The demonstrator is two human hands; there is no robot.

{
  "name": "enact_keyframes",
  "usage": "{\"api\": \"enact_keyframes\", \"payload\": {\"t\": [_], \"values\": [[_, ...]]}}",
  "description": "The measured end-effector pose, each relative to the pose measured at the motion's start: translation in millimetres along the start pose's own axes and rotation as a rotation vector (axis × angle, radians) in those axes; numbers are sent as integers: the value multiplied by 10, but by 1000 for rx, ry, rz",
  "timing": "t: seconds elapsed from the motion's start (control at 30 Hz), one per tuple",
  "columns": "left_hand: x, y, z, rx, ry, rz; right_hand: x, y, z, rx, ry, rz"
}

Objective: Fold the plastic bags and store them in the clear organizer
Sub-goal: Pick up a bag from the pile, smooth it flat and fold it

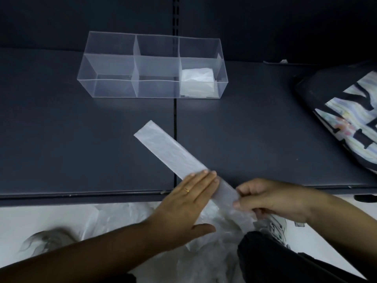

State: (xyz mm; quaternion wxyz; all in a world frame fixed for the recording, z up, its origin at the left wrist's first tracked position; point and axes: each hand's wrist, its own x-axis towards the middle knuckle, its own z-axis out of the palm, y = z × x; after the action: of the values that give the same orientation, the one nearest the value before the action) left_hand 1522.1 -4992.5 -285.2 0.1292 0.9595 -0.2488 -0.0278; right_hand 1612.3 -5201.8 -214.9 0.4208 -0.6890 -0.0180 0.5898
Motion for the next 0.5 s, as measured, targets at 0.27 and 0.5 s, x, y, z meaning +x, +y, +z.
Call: {"api": "enact_keyframes", "payload": {"t": [0.27,0.5], "values": [[120,38,-204,-1051,231,-557,104,-681,149,219,-12,-396],[260,-300,-359,-1500,272,-1032,441,-601,-14,303,477,-388]]}}
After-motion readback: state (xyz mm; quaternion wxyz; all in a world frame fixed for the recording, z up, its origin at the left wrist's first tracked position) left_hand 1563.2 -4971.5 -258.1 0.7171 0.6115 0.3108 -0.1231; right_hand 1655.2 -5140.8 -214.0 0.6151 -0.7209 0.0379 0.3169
